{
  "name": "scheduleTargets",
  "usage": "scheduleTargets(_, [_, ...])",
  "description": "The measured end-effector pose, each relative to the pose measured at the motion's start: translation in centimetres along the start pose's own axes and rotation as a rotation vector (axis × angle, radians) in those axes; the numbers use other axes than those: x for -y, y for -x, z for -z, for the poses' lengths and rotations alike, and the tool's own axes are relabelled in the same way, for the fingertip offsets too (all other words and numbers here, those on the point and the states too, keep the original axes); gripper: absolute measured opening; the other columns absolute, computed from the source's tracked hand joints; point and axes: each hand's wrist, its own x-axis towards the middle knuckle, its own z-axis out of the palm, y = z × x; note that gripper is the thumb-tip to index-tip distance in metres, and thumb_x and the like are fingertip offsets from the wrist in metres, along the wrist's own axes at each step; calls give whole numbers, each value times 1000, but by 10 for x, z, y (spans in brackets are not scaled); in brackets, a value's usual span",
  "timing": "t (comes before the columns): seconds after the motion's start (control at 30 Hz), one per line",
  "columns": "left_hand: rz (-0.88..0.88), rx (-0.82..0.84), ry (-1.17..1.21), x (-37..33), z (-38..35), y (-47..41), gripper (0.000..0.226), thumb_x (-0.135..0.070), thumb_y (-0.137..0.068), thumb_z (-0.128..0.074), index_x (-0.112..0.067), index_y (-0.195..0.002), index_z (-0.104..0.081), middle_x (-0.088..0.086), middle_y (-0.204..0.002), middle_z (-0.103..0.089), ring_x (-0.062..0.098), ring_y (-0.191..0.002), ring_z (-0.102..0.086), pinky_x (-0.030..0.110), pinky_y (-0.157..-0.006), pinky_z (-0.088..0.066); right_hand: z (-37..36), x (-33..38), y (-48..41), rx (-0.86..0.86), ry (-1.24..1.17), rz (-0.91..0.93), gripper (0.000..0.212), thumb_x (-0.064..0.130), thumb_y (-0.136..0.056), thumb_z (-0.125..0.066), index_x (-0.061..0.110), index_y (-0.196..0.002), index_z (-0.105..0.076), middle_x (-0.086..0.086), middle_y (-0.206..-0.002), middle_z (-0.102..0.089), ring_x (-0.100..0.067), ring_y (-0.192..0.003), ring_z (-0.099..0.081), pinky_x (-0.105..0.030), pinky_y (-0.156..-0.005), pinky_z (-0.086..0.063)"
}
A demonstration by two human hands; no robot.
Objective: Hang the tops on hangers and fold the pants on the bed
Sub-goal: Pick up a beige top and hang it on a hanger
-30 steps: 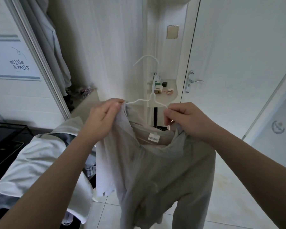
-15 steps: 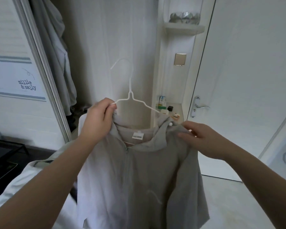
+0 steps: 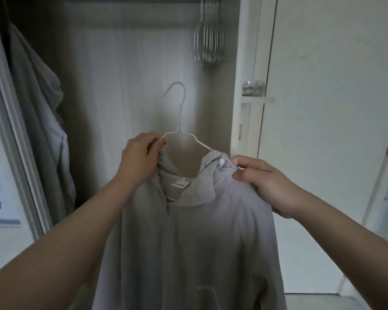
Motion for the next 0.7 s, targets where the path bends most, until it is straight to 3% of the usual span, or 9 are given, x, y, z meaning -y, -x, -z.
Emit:
scheduleTargets(0.07, [9,-9,37,18,7,-26,19,-23,-103,-55,-20,-104,-74,1,-110,-69,20,-107,-61,29,-95,-44,-18,16,-29,-51,-68,11,31,20,-75,-54,-6,-92,-54,-13,-86,-54,-24,-82,-49,-35,-76,-32])
scheduleTargets(0.13, [38,-43,66,36,18,-46,21,-24,-102,-56,-20,-112,-74,2,-122,-66,19,-117,-58,24,-98,-39,-38,27,-58,-93,-96,43,28,19,-73,-54,-3,-89,-59,-14,-85,-57,-25,-83,-51,-36,-79,-32])
scheduleTargets(0.23, [54,-84,87,55,39,-67,29,-34,-103,-52,-24,-124,-69,1,-136,-60,19,-128,-52,33,-111,-38,-64,41,-102,-139,-82,87,10,8,-85,-54,6,-83,-63,-14,-82,-60,-24,-80,-54,-36,-76,-35])
scheduleTargets(0.27, [41,-110,96,58,46,-72,30,-37,-102,-52,-25,-125,-68,0,-136,-60,20,-127,-52,38,-111,-39,-71,47,-118,-157,-82,95,15,4,-89,-51,7,-82,-64,-14,-83,-61,-24,-80,-56,-36,-76,-37])
scheduleTargets(0.37, [-5,-185,167,57,68,-83,29,-44,-97,-52,-29,-117,-65,-3,-124,-61,18,-119,-54,40,-101,-45,-88,73,-165,-210,-66,120,17,3,-91,-50,8,-79,-61,-11,-77,-59,-21,-76,-55,-33,-74,-38])
scheduleTargets(0.43, [-45,-191,186,55,82,-92,21,-43,-97,-55,-29,-109,-64,-6,-114,-62,14,-111,-56,33,-91,-47,-97,93,-198,-261,0,172,17,3,-90,-52,9,-75,-56,-7,-72,-53,-19,-72,-50,-33,-70,-34])
scheduleTargets(0.53, [-118,-160,233,52,100,-104,18,-44,-94,-57,-27,-95,-62,-11,-94,-64,6,-91,-60,20,-75,-45,-106,121,-248,-334,99,251,24,4,-91,-52,10,-68,-52,-9,-78,-53,-24,-82,-49,-35,-77,-36])
scheduleTargets(0.63, [-140,-125,270,49,109,-116,19,-43,-93,-63,-25,-88,-61,-10,-82,-63,7,-78,-61,26,-70,-51,-112,144,-296,-354,178,277,24,2,-91,-47,9,-68,-50,-12,-78,-51,-24,-80,-47,-36,-72,-37])
scheduleTargets(0.7, [-133,-113,224,51,111,-127,26,-53,-87,-65,-28,-84,-59,-13,-79,-62,5,-74,-59,22,-67,-49,-113,158,-327,-367,114,262,17,4,-88,-47,9,-73,-52,-16,-78,-50,-24,-76,-46,-38,-67,-36])
